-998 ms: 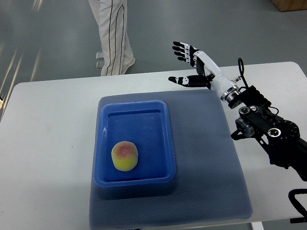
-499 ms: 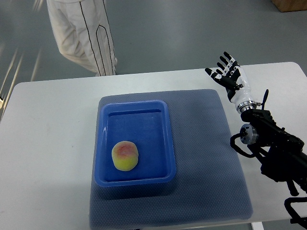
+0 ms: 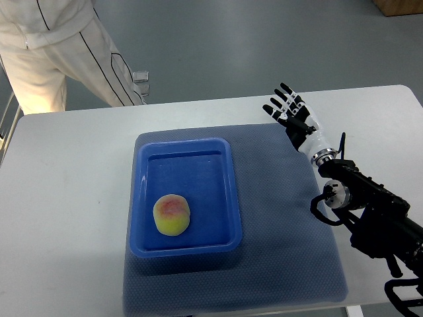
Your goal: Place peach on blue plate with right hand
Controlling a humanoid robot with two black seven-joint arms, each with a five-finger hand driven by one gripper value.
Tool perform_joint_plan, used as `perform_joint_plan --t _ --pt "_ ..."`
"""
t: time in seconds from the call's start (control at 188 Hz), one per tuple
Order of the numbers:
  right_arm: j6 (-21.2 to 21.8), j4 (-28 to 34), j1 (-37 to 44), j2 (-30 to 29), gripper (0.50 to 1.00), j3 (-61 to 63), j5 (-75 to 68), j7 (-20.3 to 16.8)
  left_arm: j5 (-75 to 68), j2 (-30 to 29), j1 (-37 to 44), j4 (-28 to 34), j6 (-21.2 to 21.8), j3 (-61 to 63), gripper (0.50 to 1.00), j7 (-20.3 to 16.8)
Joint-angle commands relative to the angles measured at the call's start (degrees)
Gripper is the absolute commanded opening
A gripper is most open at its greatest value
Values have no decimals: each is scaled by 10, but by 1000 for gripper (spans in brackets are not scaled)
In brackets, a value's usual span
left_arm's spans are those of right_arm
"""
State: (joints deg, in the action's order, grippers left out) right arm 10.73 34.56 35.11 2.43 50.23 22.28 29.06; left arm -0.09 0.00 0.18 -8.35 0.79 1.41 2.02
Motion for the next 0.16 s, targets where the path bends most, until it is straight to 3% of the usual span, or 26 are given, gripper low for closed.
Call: perform_joint_plan --t 0.0,0.159 --pt "0 1 -4 -1 930 4 0 25 0 0 0 0 0 0 1000 0" --pt "-1 1 -8 0 930 5 0 57 0 0 0 0 0 0 1000 0"
